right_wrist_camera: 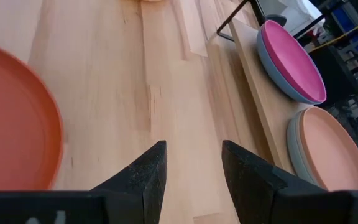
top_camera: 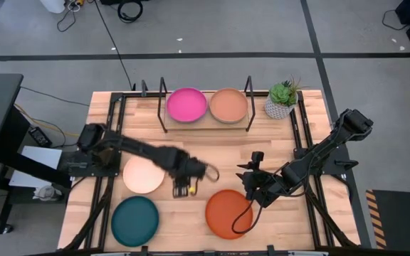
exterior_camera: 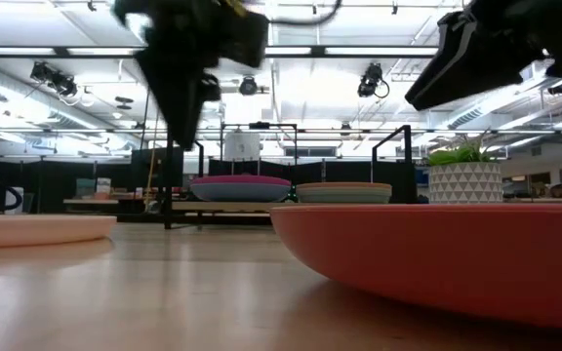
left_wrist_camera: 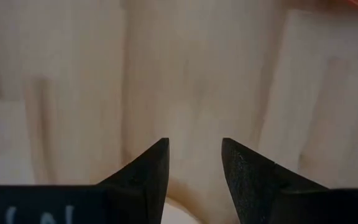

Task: Place and stack plates onto a shelf
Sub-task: Stack the light orange plate on top of the brown plate on the shelf

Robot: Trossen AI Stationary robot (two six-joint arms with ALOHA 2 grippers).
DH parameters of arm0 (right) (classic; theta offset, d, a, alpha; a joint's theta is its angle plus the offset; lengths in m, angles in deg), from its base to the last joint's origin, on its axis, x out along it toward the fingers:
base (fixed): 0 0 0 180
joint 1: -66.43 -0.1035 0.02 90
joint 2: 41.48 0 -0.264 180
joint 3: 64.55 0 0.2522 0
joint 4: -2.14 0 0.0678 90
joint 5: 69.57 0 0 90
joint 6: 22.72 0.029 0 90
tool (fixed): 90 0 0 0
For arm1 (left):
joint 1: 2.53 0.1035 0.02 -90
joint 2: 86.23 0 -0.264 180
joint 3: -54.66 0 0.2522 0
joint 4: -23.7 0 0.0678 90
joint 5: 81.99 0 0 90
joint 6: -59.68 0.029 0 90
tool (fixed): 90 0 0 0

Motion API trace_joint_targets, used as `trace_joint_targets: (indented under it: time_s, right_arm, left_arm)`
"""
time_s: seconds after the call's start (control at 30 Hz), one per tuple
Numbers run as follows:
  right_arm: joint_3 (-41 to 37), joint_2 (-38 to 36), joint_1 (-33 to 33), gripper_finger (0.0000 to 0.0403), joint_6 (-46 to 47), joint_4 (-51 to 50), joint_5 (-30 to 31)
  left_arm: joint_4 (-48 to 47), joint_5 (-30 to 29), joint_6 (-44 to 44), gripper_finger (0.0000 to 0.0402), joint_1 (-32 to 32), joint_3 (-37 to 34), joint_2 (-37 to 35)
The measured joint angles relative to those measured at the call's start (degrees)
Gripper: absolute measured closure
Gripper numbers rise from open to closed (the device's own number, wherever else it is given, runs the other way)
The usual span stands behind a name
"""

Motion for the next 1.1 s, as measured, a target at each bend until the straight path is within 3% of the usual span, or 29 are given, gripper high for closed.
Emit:
trace_joint_targets:
  time_s: [0.23, 0.47, 0.7, 1.1]
  right_arm:
    - [-2.98, 0.0, 0.0, 0.0241, -2.4, 4.33, 0.17]
    - [-3.07, 0.0, 0.07, 0.0241, -10.13, 11.17, 0.18]
    - [-3.07, 0.0, 0.54, 0.0241, -15.44, 14.78, -0.2]
    - [-3.07, 0.0, 2.43, 0.0241, -15.97, 14.76, -2.19]
  left_arm:
    - [0.02, -6.14, -21.38, 0.0247, -7.7, -6.09, 0.0]
    - [-0.04, -9.43, -37.58, 0.025, -9.83, -12.34, 0.0]
    - [0.11, -9.3, -42.55, 0.0259, -10.22, -16.48, 0.0]
    - [5.51, -6.22, -45.05, 0.0265, -10.53, -21.97, -0.02]
